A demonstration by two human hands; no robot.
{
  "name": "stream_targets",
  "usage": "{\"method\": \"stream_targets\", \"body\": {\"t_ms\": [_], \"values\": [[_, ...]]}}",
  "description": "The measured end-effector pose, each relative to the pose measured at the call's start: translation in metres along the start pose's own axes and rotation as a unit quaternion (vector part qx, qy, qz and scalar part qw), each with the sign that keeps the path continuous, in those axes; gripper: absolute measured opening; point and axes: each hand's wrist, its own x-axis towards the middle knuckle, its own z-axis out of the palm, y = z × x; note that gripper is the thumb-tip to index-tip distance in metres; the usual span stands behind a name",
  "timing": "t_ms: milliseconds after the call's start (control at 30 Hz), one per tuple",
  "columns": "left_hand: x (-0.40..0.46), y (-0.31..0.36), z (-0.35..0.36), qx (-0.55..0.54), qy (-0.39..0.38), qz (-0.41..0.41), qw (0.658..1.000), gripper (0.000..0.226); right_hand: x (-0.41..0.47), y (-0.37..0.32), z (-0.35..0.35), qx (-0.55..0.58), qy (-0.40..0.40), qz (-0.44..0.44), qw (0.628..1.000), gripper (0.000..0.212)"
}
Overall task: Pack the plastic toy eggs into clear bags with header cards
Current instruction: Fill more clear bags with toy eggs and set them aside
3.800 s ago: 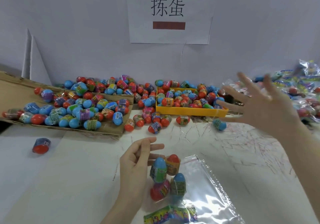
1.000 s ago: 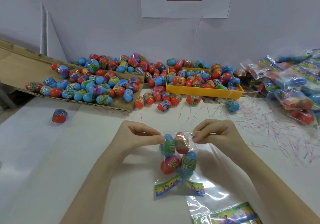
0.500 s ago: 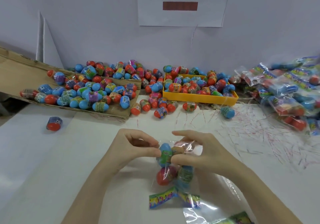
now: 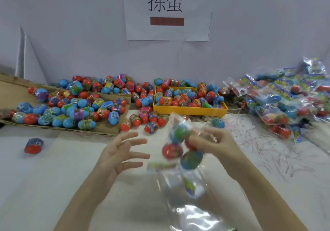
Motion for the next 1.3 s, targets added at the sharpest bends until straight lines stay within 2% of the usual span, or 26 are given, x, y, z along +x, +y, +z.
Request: {"method": "stream_targets", "body": {"t_ms": [33, 100, 167, 233, 267, 300, 367, 400, 467, 567, 633, 733, 833, 933, 1067, 1133, 1200, 1300], "values": [[0.001, 0.001, 0.001, -0.012, 0.037, 0.012, 0.999, 0.021, 0.006, -0.005, -0.012, 0.072, 0.101, -0.025, 0.992, 0.028], [-0.001, -0.002, 0.004, -0.004, 0.033, 0.074, 0.997, 0.035, 0.018, -0.016, -0.033, 0.175, 0.235, -0.026, 0.956, 0.052], [-0.007, -0.007, 0.011, 0.066, 0.035, 0.124, 0.989, 0.03, 0.024, -0.021, -0.04, 0.138, 0.255, 0.037, 0.956, 0.067], [-0.011, -0.014, 0.019, 0.218, 0.027, 0.171, 0.96, 0.022, 0.016, -0.017, -0.034, -0.034, 0.203, 0.053, 0.977, 0.055], [-0.012, -0.018, 0.021, 0.316, 0.016, 0.182, 0.931, 0.028, 0.009, -0.011, -0.029, -0.145, 0.153, 0.035, 0.977, 0.048], [-0.012, -0.024, 0.023, 0.405, 0.0, 0.181, 0.896, 0.037, 0.001, -0.004, -0.025, -0.248, 0.077, 0.011, 0.966, 0.051], [-0.015, -0.032, 0.027, 0.518, -0.048, 0.16, 0.839, 0.056, -0.013, 0.015, -0.021, -0.4, -0.093, -0.004, 0.912, 0.059], [-0.015, -0.033, 0.027, 0.547, -0.065, 0.143, 0.822, 0.058, -0.018, 0.024, -0.018, -0.452, -0.149, -0.012, 0.88, 0.056], [-0.015, -0.034, 0.027, 0.564, -0.085, 0.132, 0.81, 0.051, -0.025, 0.036, -0.015, -0.491, -0.188, -0.028, 0.85, 0.049], [-0.015, -0.036, 0.027, 0.549, -0.089, 0.149, 0.817, 0.044, -0.03, 0.043, -0.012, -0.477, -0.167, -0.044, 0.862, 0.033], [-0.016, -0.037, 0.027, 0.546, -0.09, 0.155, 0.818, 0.048, -0.031, 0.045, -0.012, -0.465, -0.152, -0.056, 0.871, 0.019], [-0.018, -0.034, 0.028, 0.516, -0.067, 0.16, 0.839, 0.058, -0.034, 0.048, -0.011, -0.441, -0.132, -0.067, 0.885, 0.006], [-0.017, -0.03, 0.029, 0.468, -0.002, 0.177, 0.866, 0.055, -0.036, 0.049, -0.011, -0.417, -0.105, -0.077, 0.899, 0.018], [-0.017, -0.026, 0.03, 0.422, 0.069, 0.169, 0.888, 0.04, -0.035, 0.047, -0.012, -0.412, -0.106, -0.082, 0.901, 0.016], [-0.019, -0.023, 0.031, 0.396, 0.124, 0.137, 0.9, 0.046, -0.036, 0.042, -0.013, -0.354, -0.094, -0.09, 0.926, 0.015], [-0.02, -0.022, 0.033, 0.389, 0.112, 0.114, 0.907, 0.059, -0.035, 0.035, -0.012, -0.304, -0.073, -0.1, 0.945, 0.016], [-0.021, -0.019, 0.036, 0.334, 0.085, 0.091, 0.934, 0.066, -0.034, 0.026, -0.011, -0.257, -0.038, -0.101, 0.96, 0.016], [-0.025, -0.013, 0.041, 0.206, -0.02, 0.042, 0.977, 0.053, -0.032, 0.014, -0.006, -0.207, -0.014, -0.108, 0.972, 0.018]]}}
